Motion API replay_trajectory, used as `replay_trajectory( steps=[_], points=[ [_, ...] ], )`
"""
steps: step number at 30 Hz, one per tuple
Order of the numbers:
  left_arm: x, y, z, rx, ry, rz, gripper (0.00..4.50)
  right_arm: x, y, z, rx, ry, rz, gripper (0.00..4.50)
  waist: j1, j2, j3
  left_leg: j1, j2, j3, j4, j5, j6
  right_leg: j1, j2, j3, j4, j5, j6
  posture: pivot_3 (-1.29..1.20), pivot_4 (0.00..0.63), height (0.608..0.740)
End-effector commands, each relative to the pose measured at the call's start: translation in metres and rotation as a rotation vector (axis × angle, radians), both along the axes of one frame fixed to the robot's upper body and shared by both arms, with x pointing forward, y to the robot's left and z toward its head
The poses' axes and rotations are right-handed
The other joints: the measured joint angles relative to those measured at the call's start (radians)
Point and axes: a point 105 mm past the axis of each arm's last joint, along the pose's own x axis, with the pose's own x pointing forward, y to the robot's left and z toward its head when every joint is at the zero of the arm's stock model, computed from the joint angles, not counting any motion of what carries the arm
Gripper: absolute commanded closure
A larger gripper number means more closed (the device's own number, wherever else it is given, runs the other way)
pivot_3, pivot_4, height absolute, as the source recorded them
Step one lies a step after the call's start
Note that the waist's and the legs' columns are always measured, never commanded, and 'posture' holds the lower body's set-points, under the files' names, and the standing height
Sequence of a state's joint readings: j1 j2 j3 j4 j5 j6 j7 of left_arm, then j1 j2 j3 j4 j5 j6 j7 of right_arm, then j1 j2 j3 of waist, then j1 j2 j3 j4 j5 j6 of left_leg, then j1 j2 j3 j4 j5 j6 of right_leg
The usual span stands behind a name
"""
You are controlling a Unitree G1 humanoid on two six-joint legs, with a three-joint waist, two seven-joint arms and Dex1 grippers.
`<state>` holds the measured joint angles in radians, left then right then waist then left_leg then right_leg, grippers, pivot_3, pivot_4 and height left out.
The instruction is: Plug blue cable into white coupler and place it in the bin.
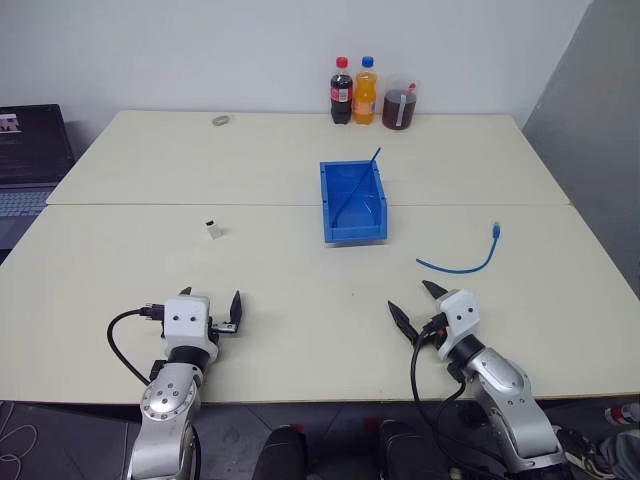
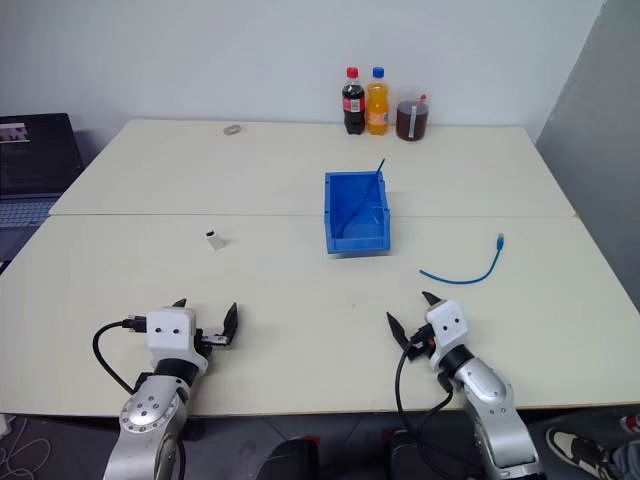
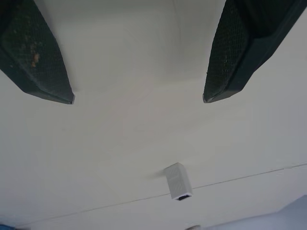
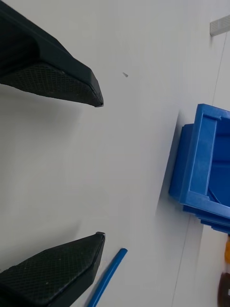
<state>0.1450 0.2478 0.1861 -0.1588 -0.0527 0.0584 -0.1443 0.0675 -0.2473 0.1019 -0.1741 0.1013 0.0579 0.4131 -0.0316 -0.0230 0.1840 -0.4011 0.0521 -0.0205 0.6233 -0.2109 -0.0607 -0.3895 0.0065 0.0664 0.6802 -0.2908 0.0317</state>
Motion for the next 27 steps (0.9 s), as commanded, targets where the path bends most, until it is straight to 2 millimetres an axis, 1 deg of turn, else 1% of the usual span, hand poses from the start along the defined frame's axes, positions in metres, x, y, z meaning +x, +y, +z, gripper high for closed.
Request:
replay_trajectory(
  steps=[1,11,13,15,19,22,25,27],
  points=[
    [-0.002,-0.002,0.016,0.009,-0.062,-0.031,0.00,0.000,0.001,0.012,0.017,-0.040,0.010,0.06,0.000,0.000,0.000,0.000,0.000,0.000,0.000,0.000,0.000,0.000,0.000,0.000,0.000,0.000,0.000,0.00,0.150,0.740],
    [-0.005,-0.012,0.024,-0.048,-0.098,-0.143,0.00,-0.001,0.000,0.012,0.009,-0.049,0.003,0.06,0.000,0.000,0.000,0.000,0.000,0.000,0.000,0.000,0.000,0.000,0.000,0.000,0.000,0.000,0.000,0.00,0.150,0.740],
    [-0.006,-0.016,0.027,-0.067,-0.100,-0.212,0.00,-0.001,-0.001,0.013,0.009,-0.054,-0.006,0.06,0.000,0.000,0.000,0.000,0.000,0.000,0.000,0.000,0.000,0.000,0.000,0.000,0.000,-0.001,-0.002,0.00,0.150,0.740],
    [-0.005,-0.024,0.033,-0.045,-0.094,-0.327,0.00,-0.001,-0.004,0.016,0.010,-0.066,-0.025,0.06,0.000,0.000,0.000,0.000,0.000,0.000,0.000,0.000,0.000,0.000,0.000,0.000,0.000,-0.001,-0.002,0.00,0.150,0.740],
    [0.005,-0.044,0.053,-0.019,-0.072,-0.562,0.00,0.000,-0.025,0.032,0.004,-0.126,-0.105,0.06,0.003,-0.001,0.000,0.000,0.000,0.000,0.000,0.000,0.000,0.000,0.000,0.000,0.000,-0.002,-0.003,0.00,0.150,0.740],
    [0.012,-0.062,0.070,-0.073,-0.042,-0.732,0.00,0.003,-0.052,0.038,-0.025,-0.145,-0.228,0.06,0.005,-0.001,0.000,0.000,-0.001,0.000,0.001,0.000,0.000,0.000,0.000,0.000,0.000,-0.002,-0.003,0.00,0.150,0.740],
    [0.010,-0.082,0.080,-0.021,0.021,-0.929,0.00,0.009,-0.083,0.048,-0.043,-0.164,-0.384,0.06,0.001,-0.001,0.000,-0.001,-0.002,0.000,0.001,0.000,0.000,0.000,-0.001,0.000,0.000,-0.001,-0.002,0.00,0.150,0.740],
    [0.009,-0.093,0.089,-0.010,0.046,-1.037,0.00,0.017,-0.103,0.057,-0.044,-0.165,-0.497,0.06,-0.003,-0.001,0.000,-0.001,-0.002,0.000,0.000,0.000,0.000,0.000,-0.001,0.000,0.000,0.001,0.001,0.00,0.150,0.740]
  ],
)
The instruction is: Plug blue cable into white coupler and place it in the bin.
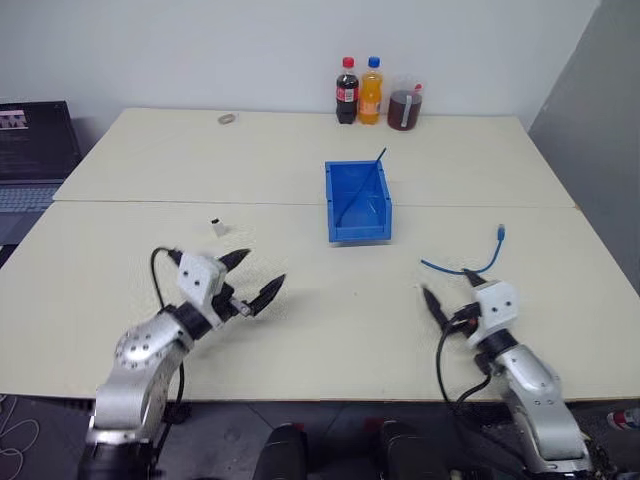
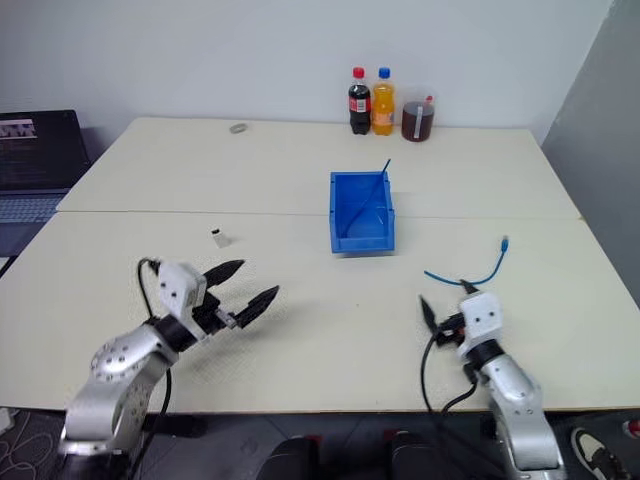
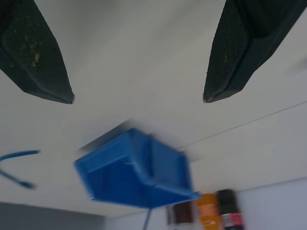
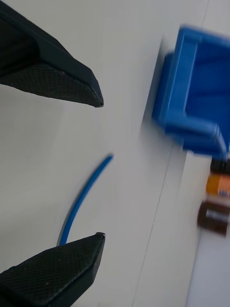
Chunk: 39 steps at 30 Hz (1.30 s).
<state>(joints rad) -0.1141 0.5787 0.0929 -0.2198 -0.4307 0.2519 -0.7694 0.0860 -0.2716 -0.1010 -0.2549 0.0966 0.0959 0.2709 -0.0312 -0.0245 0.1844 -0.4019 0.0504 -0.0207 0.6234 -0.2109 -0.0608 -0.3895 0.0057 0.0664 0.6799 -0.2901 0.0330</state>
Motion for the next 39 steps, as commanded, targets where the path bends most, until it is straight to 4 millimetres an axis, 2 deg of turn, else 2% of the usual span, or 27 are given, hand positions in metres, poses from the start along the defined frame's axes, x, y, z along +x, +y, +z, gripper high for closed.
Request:
replay_trajectory(
  steps=[1,4,8,11,16,19,24,31,35,39],
  points=[
    [-0.010,-0.029,0.021,0.031,0.016,-0.253,0.00,0.016,-0.041,0.030,-0.004,-0.047,-0.215,0.06,-0.006,0.000,0.000,0.001,0.000,0.000,0.000,0.000,0.000,0.000,0.000,0.001,0.000,0.000,0.000,0.00,0.150,0.740],
    [-0.014,-0.039,0.022,0.083,0.043,-0.374,0.00,0.035,-0.060,0.030,0.048,0.046,-0.296,0.06,-0.017,0.000,0.000,0.001,0.000,0.000,0.000,0.000,0.000,-0.001,0.001,0.001,0.001,0.001,0.001,0.00,0.150,0.740],
    [-0.012,-0.049,0.022,0.131,0.038,-0.471,0.00,0.067,-0.079,0.019,0.099,0.248,-0.328,0.06,-0.020,0.001,0.001,0.001,0.000,-0.001,-0.001,0.000,0.000,0.000,0.001,0.001,0.001,0.001,0.001,0.00,0.150,0.740],
    [-0.006,-0.053,0.024,0.127,0.028,-0.487,0.00,0.087,-0.083,0.021,0.097,0.300,-0.310,0.06,-0.021,0.001,0.001,0.000,-0.001,-0.001,-0.001,0.000,0.001,0.000,0.001,0.001,0.001,0.001,0.000,0.00,0.150,0.740],
    [-0.002,-0.057,0.023,0.138,0.026,-0.511,0.00,0.106,-0.083,0.016,0.100,0.366,-0.291,0.06,-0.025,0.001,0.001,-0.001,-0.001,0.000,-0.001,-0.001,0.002,-0.001,0.001,0.002,0.000,0.000,-0.001,0.00,0.150,0.740],
    [-0.003,-0.059,0.025,0.144,0.023,-0.526,0.00,0.113,-0.080,0.009,0.136,0.416,-0.287,0.57,-0.026,0.001,0.001,-0.002,-0.002,0.000,-0.001,-0.001,0.003,-0.002,0.001,0.003,0.000,0.000,-0.002,0.00,0.150,0.740],
    [-0.003,-0.060,0.031,0.149,0.011,-0.524,0.00,0.118,-0.080,0.003,0.175,0.465,-0.286,1.86,-0.027,0.001,0.001,-0.001,-0.002,0.000,0.000,-0.002,0.003,-0.001,0.001,0.003,0.000,0.000,-0.002,0.00,0.150,0.740],
    [-0.004,-0.064,0.036,0.133,0.017,-0.520,0.00,0.120,-0.085,0.003,0.148,0.466,-0.292,3.39,-0.027,0.001,0.001,0.000,-0.002,0.000,0.001,-0.002,0.003,0.000,0.001,0.003,0.000,-0.001,0.003,0.00,0.150,0.740],
    [-0.005,-0.066,0.037,0.149,0.021,-0.515,0.00,0.122,-0.089,0.006,0.166,0.460,-0.285,4.48,-0.026,0.001,0.001,0.000,-0.002,0.000,0.001,-0.002,0.003,0.000,0.001,0.003,0.000,-0.001,0.003,0.00,0.150,0.740],
    [-0.004,-0.063,0.035,0.171,0.025,-0.497,0.00,0.124,-0.089,0.021,0.115,0.440,-0.194,4.48,-0.025,0.001,0.001,0.000,-0.002,0.000,0.001,-0.002,0.003,0.000,0.001,0.003,0.000,-0.001,0.003,0.00,0.150,0.740]
  ],
)
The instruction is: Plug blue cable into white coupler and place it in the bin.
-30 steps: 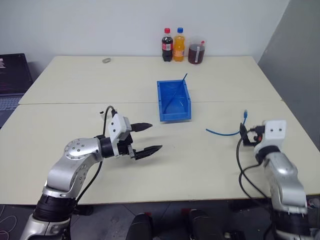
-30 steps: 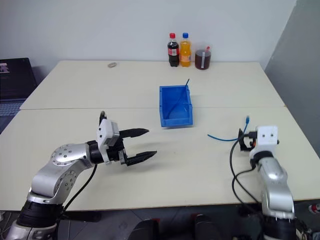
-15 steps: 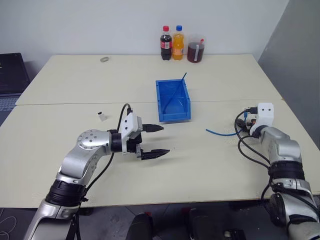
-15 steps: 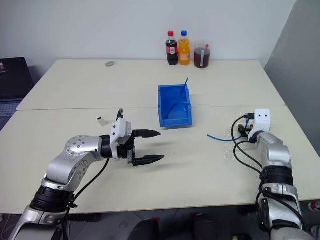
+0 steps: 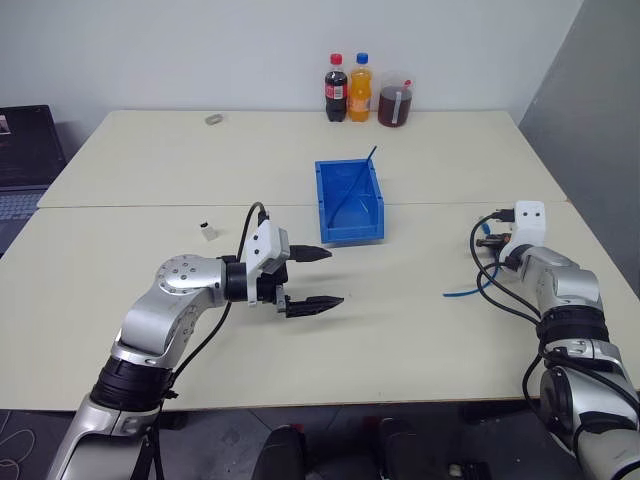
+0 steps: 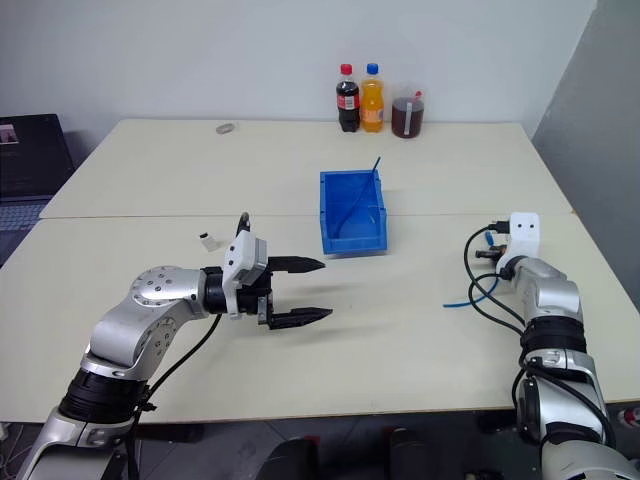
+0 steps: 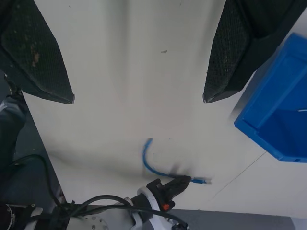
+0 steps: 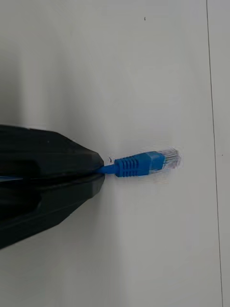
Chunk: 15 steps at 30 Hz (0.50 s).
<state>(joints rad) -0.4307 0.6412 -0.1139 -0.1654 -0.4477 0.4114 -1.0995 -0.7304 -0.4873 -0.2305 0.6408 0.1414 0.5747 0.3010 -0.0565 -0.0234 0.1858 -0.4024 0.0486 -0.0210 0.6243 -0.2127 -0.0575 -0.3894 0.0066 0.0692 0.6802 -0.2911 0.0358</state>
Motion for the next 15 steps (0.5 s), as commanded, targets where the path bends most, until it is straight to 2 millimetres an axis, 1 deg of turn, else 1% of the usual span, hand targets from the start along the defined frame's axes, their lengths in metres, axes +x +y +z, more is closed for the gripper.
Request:
replay_trajectory(
  steps=[1,3,4,5,6,8,11,13,15],
  points=[
    [0.000,0.003,0.010,0.017,-0.052,0.008,0.00,0.001,-0.003,0.020,-0.058,-0.032,0.120,4.48,0.001,0.000,0.000,0.000,0.000,0.000,0.000,0.000,0.000,0.000,0.000,0.000,0.000,0.000,0.000,0.00,0.150,0.740],
    [0.001,0.010,0.007,0.031,-0.043,0.030,0.00,-0.001,0.005,0.035,-0.127,-0.053,0.257,4.48,0.000,0.001,0.001,0.000,0.000,0.000,0.000,0.000,0.000,0.000,0.000,0.000,0.000,0.000,0.000,0.00,0.150,0.740],
    [0.001,0.013,0.005,0.037,-0.040,0.035,0.00,-0.002,0.008,0.039,-0.147,-0.057,0.301,4.48,0.000,0.001,0.001,0.000,0.000,0.000,0.000,0.000,0.000,-0.001,0.000,0.000,0.000,0.000,0.000,0.00,0.150,0.740],
    [0.000,0.018,0.002,0.054,-0.037,0.046,0.00,-0.005,0.017,0.048,-0.196,-0.074,0.411,4.48,0.000,0.001,0.001,0.000,0.000,0.000,-0.001,0.000,0.000,-0.001,0.000,0.000,0.000,0.000,0.000,0.00,0.150,0.740],
    [-0.002,0.026,-0.003,0.073,-0.027,0.066,0.00,-0.014,0.034,0.060,-0.290,-0.088,0.583,4.48,-0.003,0.002,0.001,0.000,0.000,0.000,-0.001,0.000,0.000,-0.001,0.000,0.000,-0.001,0.000,0.000,0.00,0.150,0.740],
    [-0.004,0.041,-0.011,0.100,-0.005,0.111,0.00,-0.035,0.066,0.068,-0.464,-0.068,0.888,4.48,-0.009,0.004,0.003,0.000,0.000,0.001,-0.001,0.000,0.001,-0.002,0.000,0.002,0.000,-0.001,-0.001,0.00,0.150,0.740],
    [-0.008,0.060,-0.024,0.141,0.021,0.167,0.00,-0.060,0.108,0.065,-0.595,-0.066,1.183,4.48,-0.019,0.004,0.003,0.000,0.001,0.001,-0.004,-0.001,0.001,-0.005,0.001,0.002,0.000,-0.002,-0.001,0.00,0.150,0.740],
    [-0.011,0.076,-0.034,0.164,0.044,0.218,0.00,-0.072,0.137,0.057,-0.668,-0.096,1.325,4.48,-0.022,0.004,0.003,0.000,0.002,-0.001,-0.005,-0.001,0.001,-0.004,0.002,0.000,0.000,-0.002,-0.002,0.00,0.150,0.740],
    [-0.015,0.093,-0.044,0.190,0.072,0.273,0.00,-0.081,0.169,0.048,-0.693,-0.138,1.440,4.48,-0.024,0.004,0.003,0.000,0.002,-0.001,-0.005,-0.001,0.001,-0.005,0.002,0.000,0.001,-0.002,-0.002,0.00,0.150,0.740]
  ],
)
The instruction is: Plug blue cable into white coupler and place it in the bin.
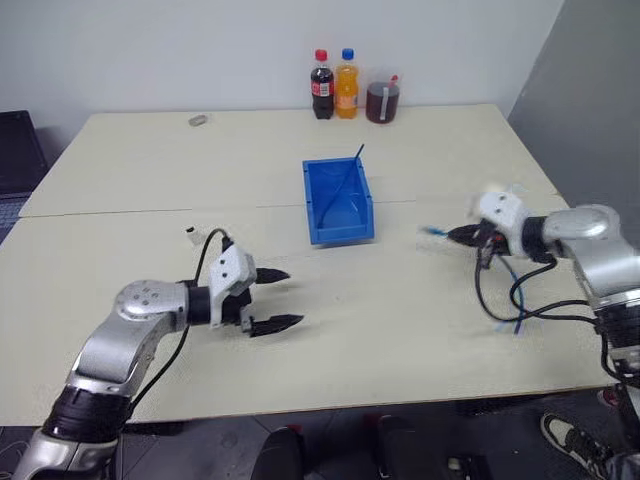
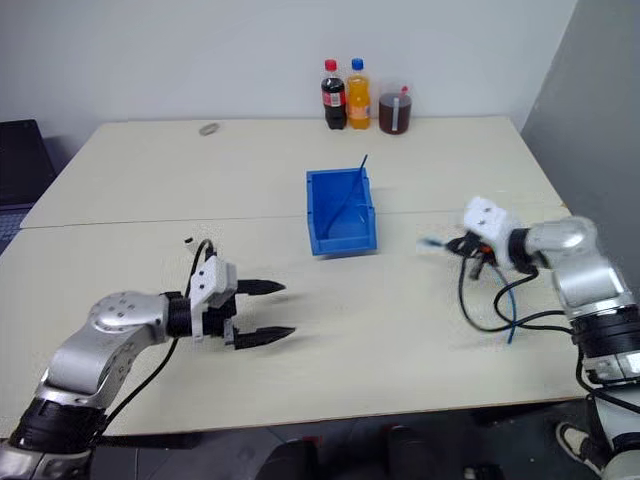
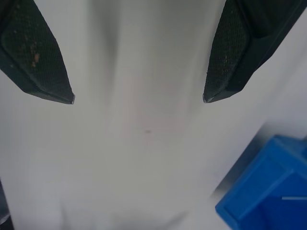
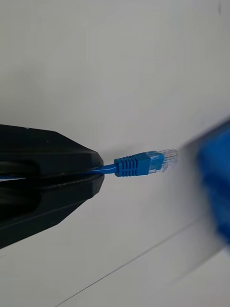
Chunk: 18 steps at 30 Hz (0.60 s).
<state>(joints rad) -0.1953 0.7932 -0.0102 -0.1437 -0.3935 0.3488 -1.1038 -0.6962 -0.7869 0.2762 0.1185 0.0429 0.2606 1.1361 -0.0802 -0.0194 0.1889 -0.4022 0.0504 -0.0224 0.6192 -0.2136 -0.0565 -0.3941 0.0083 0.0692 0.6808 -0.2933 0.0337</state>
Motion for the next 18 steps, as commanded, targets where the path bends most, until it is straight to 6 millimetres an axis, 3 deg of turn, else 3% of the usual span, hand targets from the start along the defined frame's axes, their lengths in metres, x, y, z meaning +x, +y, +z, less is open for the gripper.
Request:
replay_trajectory(
  steps=[1,5,8,12,16,18],
  points=[
    [-0.002,0.032,-0.004,0.048,-0.014,0.093,0.00,-0.020,0.054,-0.011,-0.055,-0.042,0.243,4.48,0.000,0.000,0.000,0.000,0.000,0.000,0.000,0.000,0.000,0.000,0.000,0.000,0.000,0.000,0.000,0.00,0.150,0.740],
    [-0.011,0.055,-0.023,0.079,0.034,0.169,0.00,-0.021,0.108,-0.025,-0.040,-0.052,0.354,4.48,0.003,0.000,0.000,-0.001,-0.001,0.001,0.001,0.000,0.000,-0.001,-0.001,-0.001,0.001,0.000,0.000,0.00,0.150,0.740],
    [-0.018,0.059,-0.021,0.068,0.038,0.174,0.00,-0.024,0.144,-0.028,-0.010,-0.019,0.417,4.48,0.005,-0.001,0.000,-0.002,-0.001,0.000,0.002,0.000,0.000,-0.001,-0.002,-0.001,0.001,0.001,-0.001,0.00,0.150,0.740],
    [-0.022,0.059,-0.018,0.068,0.028,0.166,0.00,-0.026,0.168,-0.030,0.001,-0.002,0.467,4.48,0.027,-0.001,0.000,-0.004,0.000,-0.001,0.002,0.000,0.000,-0.002,-0.002,-0.004,0.001,0.003,-0.005,0.00,0.150,0.740],
    [-0.025,0.061,-0.020,0.072,0.021,0.167,0.00,-0.030,0.182,-0.030,0.024,0.009,0.498,3.84,0.038,-0.001,0.000,-0.007,0.000,-0.001,0.005,0.000,0.000,-0.004,-0.003,-0.005,0.001,0.003,-0.005,0.00,0.150,0.740],
    [-0.026,0.061,-0.021,0.077,0.021,0.162,0.00,-0.030,0.183,-0.031,0.025,0.011,0.501,3.22,0.040,-0.001,0.000,-0.009,0.000,-0.001,0.006,0.000,0.000,-0.006,-0.003,-0.005,0.002,0.003,-0.005,0.00,0.150,0.740]
  ],
)
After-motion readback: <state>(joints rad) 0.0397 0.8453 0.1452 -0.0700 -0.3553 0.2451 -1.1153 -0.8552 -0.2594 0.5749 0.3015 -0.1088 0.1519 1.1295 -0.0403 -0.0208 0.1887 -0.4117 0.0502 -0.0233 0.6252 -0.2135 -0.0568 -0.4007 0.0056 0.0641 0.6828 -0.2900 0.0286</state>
